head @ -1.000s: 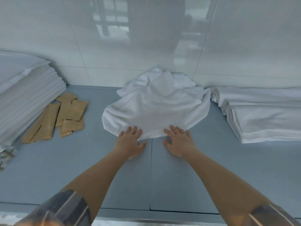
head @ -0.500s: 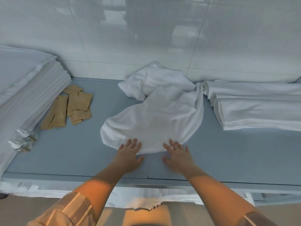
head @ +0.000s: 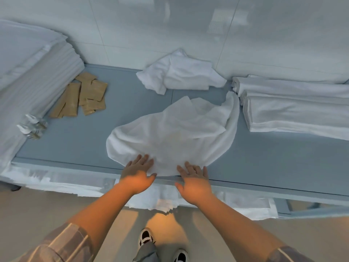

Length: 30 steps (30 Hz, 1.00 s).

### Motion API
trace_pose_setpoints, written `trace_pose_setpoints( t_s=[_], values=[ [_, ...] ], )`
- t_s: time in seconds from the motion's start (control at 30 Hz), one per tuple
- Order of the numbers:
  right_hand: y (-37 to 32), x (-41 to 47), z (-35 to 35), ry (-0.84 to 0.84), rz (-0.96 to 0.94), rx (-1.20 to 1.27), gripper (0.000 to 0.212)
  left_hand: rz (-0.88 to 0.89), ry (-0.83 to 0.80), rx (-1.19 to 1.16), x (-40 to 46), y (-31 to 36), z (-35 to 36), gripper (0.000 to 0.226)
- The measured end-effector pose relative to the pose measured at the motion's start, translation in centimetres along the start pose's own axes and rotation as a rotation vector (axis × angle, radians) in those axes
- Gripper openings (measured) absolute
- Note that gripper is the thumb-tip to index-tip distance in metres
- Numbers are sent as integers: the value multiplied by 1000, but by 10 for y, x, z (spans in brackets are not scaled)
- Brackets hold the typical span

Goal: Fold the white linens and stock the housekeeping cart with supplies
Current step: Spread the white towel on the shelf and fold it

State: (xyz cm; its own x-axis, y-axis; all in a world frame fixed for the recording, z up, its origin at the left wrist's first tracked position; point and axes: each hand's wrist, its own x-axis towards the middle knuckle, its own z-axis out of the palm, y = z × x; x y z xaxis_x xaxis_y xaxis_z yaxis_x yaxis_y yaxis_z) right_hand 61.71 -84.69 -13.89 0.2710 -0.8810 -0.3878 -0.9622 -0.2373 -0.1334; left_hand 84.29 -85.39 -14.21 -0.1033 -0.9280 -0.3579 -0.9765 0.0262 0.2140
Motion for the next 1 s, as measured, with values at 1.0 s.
trace_pose_setpoints(
  t_s=[1.0],
  values=[
    [86,57,-110,705,-155,260,11,432,328,-218,94,127,-76,66]
  ],
)
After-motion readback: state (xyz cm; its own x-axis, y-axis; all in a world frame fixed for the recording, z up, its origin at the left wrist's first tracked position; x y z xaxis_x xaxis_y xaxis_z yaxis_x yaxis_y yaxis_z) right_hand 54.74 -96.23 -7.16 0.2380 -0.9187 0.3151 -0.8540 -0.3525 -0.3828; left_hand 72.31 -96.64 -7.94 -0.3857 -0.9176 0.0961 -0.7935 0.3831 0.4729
